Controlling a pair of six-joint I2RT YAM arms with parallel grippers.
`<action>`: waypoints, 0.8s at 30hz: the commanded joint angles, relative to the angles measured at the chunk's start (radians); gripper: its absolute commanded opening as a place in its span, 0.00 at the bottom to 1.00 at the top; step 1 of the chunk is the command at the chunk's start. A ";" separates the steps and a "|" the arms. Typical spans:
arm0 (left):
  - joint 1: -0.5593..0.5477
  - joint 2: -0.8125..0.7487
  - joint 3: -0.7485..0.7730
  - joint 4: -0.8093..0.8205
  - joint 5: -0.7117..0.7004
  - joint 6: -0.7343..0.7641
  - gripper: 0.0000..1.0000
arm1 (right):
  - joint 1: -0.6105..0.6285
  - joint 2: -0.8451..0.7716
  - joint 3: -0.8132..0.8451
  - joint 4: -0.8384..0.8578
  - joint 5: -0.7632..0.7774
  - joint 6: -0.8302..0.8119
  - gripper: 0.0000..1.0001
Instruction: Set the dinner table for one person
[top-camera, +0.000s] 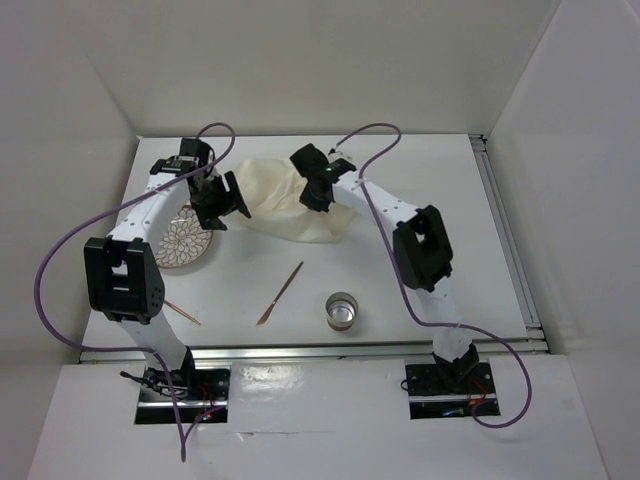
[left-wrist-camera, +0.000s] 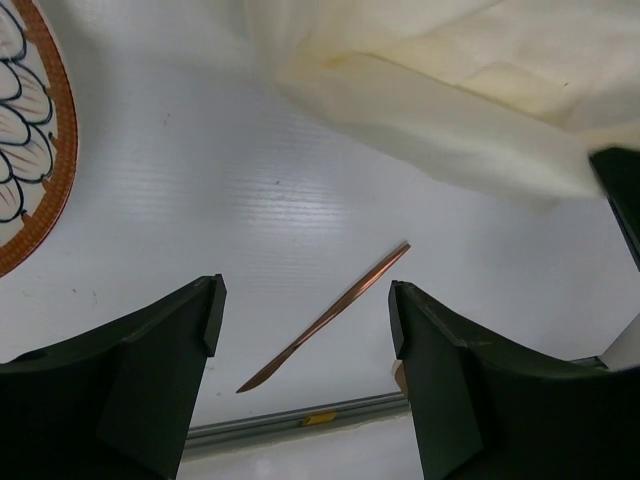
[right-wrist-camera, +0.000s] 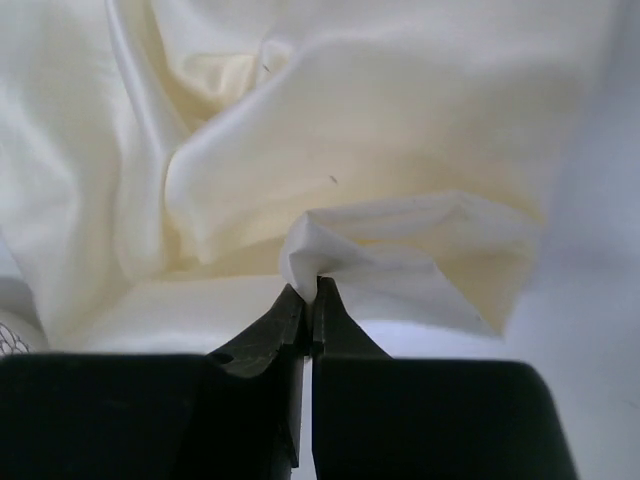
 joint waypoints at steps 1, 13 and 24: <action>-0.003 0.005 0.079 -0.009 0.022 0.013 0.83 | -0.035 -0.284 -0.162 0.045 0.115 -0.073 0.00; -0.048 0.048 0.082 0.000 0.073 0.002 0.83 | -0.188 -1.029 -1.131 0.254 0.042 -0.157 0.00; -0.117 -0.022 -0.212 0.155 0.187 -0.171 0.77 | -0.310 -1.012 -1.226 0.295 -0.073 -0.159 0.00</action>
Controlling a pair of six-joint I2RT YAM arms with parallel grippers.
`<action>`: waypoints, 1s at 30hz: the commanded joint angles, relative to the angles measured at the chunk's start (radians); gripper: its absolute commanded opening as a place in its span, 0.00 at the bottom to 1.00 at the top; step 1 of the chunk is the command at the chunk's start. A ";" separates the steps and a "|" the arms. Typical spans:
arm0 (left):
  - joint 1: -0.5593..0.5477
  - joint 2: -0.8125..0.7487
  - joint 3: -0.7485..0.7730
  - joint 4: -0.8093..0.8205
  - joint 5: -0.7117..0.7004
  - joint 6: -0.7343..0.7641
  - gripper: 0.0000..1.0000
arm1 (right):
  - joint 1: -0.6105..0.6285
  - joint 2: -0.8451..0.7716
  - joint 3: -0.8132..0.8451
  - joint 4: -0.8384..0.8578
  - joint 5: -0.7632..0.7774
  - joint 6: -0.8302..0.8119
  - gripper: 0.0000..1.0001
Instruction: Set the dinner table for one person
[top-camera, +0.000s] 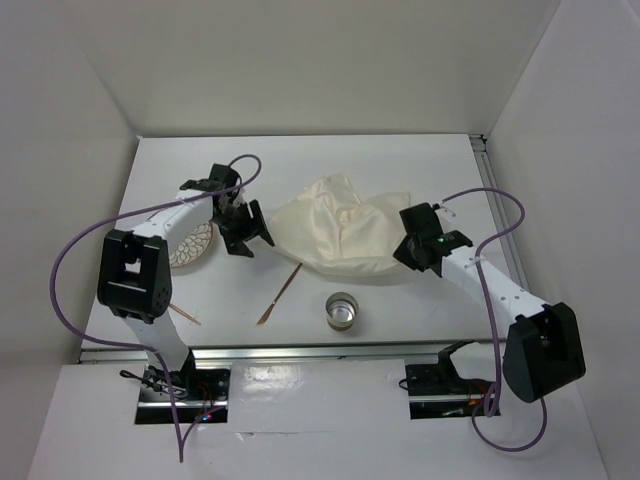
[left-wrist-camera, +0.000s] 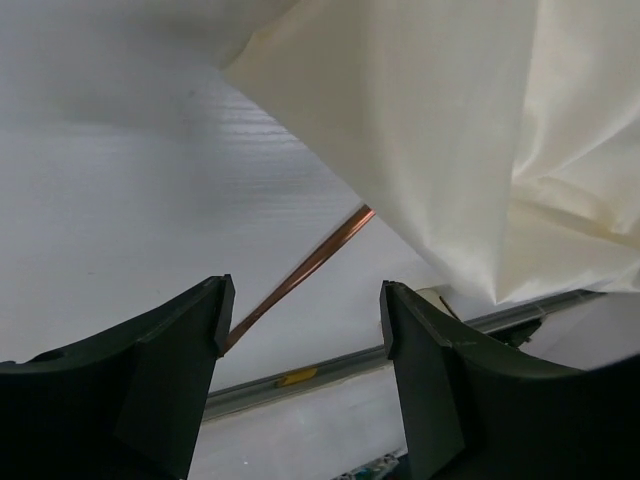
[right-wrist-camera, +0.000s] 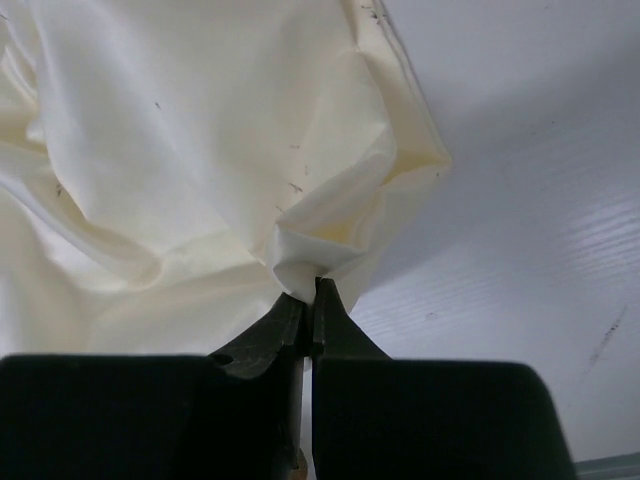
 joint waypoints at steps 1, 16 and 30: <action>0.009 -0.053 -0.103 0.120 0.103 -0.112 0.77 | -0.018 0.012 -0.007 0.084 -0.046 -0.010 0.00; 0.000 0.094 -0.123 0.315 0.068 -0.220 0.79 | -0.046 0.012 0.003 0.075 -0.077 -0.029 0.00; -0.018 0.215 -0.100 0.411 0.011 -0.275 0.57 | -0.055 -0.019 -0.008 0.054 -0.097 -0.018 0.00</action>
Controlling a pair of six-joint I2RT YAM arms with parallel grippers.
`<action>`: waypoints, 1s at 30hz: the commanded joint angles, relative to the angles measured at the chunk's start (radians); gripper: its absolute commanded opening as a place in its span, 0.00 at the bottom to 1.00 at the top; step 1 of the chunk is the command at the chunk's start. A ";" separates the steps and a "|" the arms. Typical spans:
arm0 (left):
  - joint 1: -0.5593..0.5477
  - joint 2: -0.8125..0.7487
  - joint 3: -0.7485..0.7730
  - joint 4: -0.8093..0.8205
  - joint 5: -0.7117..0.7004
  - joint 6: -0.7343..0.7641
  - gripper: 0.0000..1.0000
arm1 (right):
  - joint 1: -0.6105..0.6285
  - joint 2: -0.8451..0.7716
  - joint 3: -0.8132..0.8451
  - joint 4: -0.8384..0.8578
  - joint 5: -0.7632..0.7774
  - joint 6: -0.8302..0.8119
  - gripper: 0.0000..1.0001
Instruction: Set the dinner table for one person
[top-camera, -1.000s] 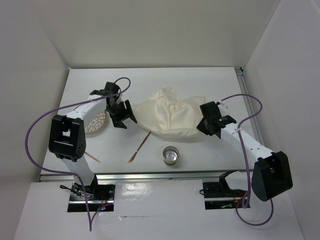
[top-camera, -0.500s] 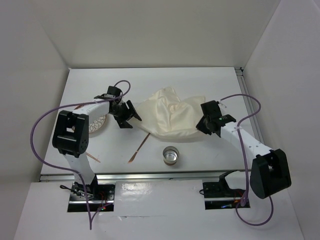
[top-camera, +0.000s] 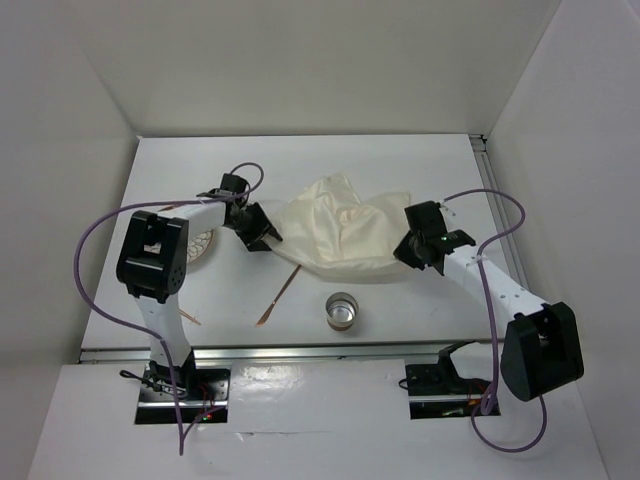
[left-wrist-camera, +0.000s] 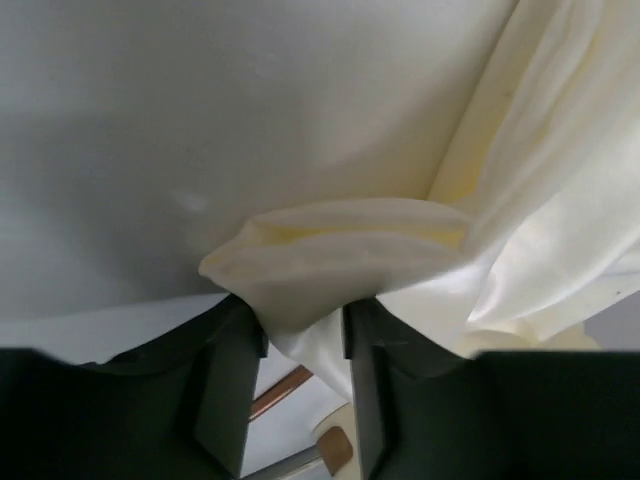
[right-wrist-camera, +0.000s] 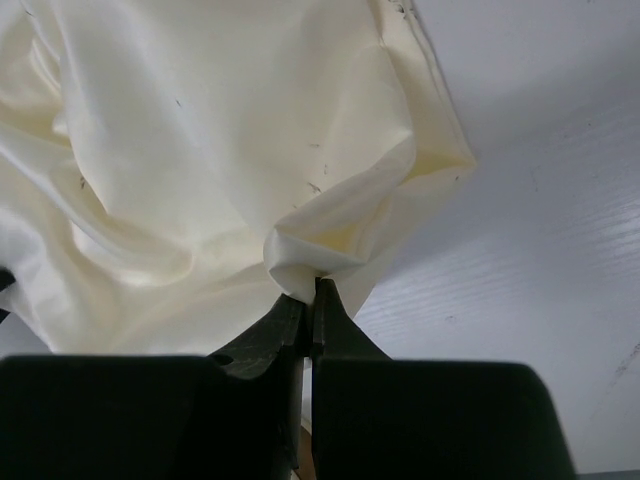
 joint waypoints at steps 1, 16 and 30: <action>-0.016 0.057 0.035 0.019 -0.046 -0.003 0.47 | -0.007 -0.027 -0.003 0.007 0.004 0.001 0.00; 0.156 0.091 0.936 -0.378 0.032 0.210 0.00 | -0.087 0.279 0.636 0.043 -0.016 -0.229 0.00; 0.297 -0.231 0.951 -0.409 0.192 0.256 0.00 | -0.096 0.088 0.876 0.012 -0.134 -0.274 0.00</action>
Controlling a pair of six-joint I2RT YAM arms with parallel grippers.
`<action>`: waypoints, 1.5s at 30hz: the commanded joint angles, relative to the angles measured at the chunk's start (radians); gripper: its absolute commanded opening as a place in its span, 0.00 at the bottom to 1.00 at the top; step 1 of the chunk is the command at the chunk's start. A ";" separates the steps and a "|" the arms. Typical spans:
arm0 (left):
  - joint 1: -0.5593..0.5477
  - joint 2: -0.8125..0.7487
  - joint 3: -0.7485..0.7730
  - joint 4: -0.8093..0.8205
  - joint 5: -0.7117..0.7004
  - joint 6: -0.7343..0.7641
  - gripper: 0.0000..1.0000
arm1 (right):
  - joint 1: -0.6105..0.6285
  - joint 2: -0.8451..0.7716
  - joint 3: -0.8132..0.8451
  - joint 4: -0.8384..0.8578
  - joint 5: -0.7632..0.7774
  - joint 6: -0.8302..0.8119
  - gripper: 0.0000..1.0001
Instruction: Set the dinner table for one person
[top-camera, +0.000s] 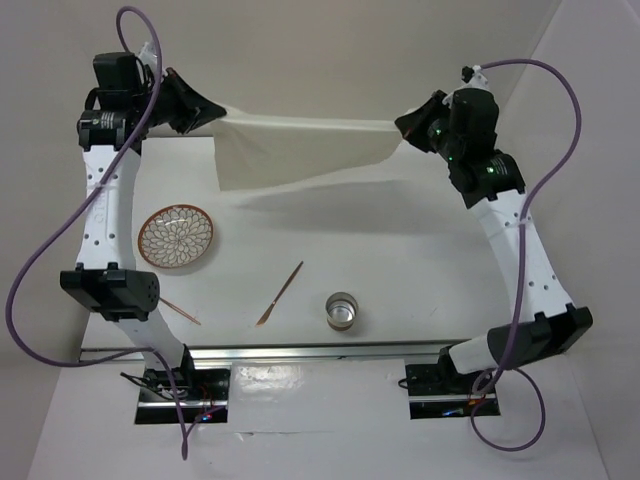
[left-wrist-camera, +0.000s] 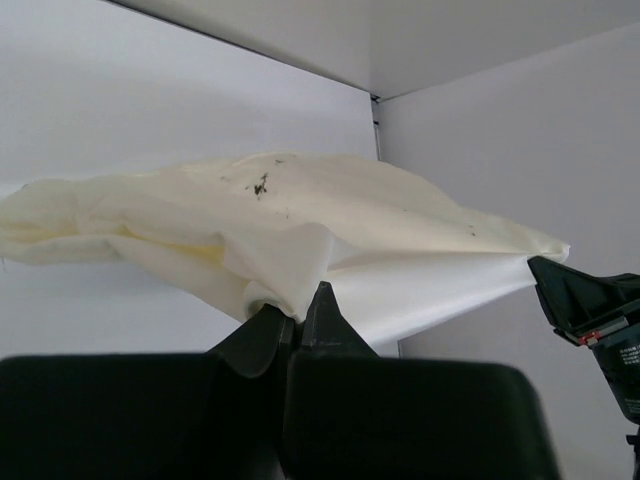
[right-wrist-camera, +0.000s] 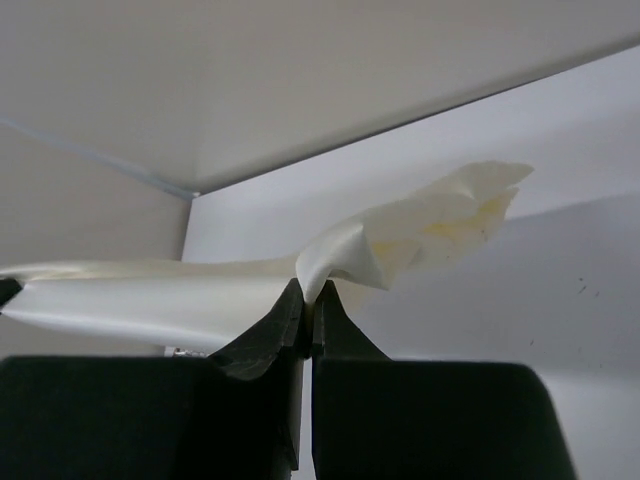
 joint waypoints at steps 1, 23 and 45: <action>0.048 -0.083 -0.021 -0.025 -0.005 0.059 0.00 | -0.023 -0.114 -0.032 -0.017 0.026 -0.024 0.00; 0.017 0.106 0.092 -0.011 0.052 0.128 0.00 | -0.099 0.163 0.194 0.053 -0.021 -0.061 0.00; 0.022 0.019 -0.521 0.229 0.058 0.172 0.00 | -0.165 0.116 -0.262 0.268 -0.176 -0.025 0.00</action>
